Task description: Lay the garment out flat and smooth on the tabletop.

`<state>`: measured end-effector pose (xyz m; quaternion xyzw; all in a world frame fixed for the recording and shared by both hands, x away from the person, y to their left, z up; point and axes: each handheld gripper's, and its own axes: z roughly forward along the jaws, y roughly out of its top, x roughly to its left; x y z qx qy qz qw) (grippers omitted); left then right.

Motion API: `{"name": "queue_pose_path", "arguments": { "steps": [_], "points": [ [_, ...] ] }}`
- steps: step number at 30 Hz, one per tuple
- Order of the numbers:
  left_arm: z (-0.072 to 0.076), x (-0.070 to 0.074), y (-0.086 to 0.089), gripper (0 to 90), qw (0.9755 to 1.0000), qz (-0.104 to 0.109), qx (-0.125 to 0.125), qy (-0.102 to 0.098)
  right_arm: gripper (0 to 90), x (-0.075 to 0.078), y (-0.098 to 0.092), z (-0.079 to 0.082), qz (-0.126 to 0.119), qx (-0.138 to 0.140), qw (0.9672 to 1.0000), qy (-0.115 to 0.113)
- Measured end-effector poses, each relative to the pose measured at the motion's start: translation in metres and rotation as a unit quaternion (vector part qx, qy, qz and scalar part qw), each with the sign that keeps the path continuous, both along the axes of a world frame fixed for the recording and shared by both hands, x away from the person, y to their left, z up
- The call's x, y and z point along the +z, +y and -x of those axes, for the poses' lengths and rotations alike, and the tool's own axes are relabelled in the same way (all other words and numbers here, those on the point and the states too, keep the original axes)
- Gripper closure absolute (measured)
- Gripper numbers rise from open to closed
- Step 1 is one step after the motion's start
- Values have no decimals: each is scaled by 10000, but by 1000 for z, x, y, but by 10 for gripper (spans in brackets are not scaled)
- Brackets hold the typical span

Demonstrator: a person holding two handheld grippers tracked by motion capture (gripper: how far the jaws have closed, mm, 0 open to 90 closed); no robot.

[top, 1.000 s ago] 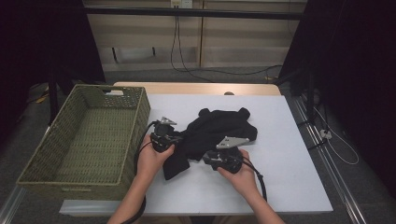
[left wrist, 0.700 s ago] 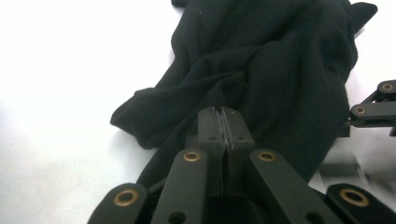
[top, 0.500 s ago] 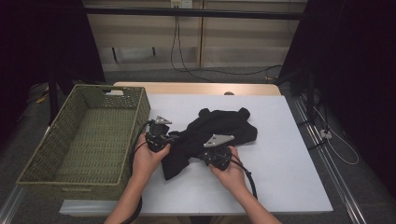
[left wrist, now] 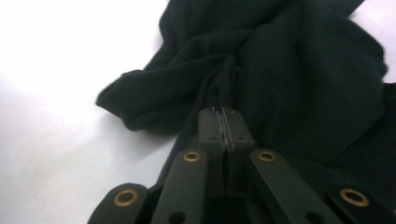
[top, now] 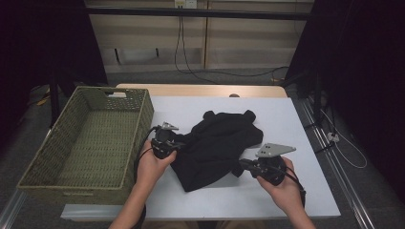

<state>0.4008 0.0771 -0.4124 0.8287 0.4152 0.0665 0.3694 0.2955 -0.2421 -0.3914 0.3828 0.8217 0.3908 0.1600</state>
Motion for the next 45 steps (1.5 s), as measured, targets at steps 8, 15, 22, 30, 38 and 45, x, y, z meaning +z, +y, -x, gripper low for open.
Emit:
{"name": "queue_pose_path", "arguments": {
  "steps": [8,15,22,30,38,45],
  "points": [
    [9,2,5,871,9999,157,-51,41,843,-35,30,-25,102,380,9985,371],
    [15,3,11,536,9994,285,-179,-35,816,-51,51,-39,211,570,9972,444],
    [23,12,14,266,9993,339,-110,-122,654,-57,49,-46,63,446,9977,504],
    [29,11,19,157,9995,234,-90,-168,565,-37,23,-26,-330,172,9988,332],
    [43,-2,10,141,9989,-68,-411,-235,619,-59,28,-12,-169,319,9983,449],
    [44,-2,5,173,9977,-153,-524,-407,863,-63,21,-12,-43,527,9966,632]
  ]
}}
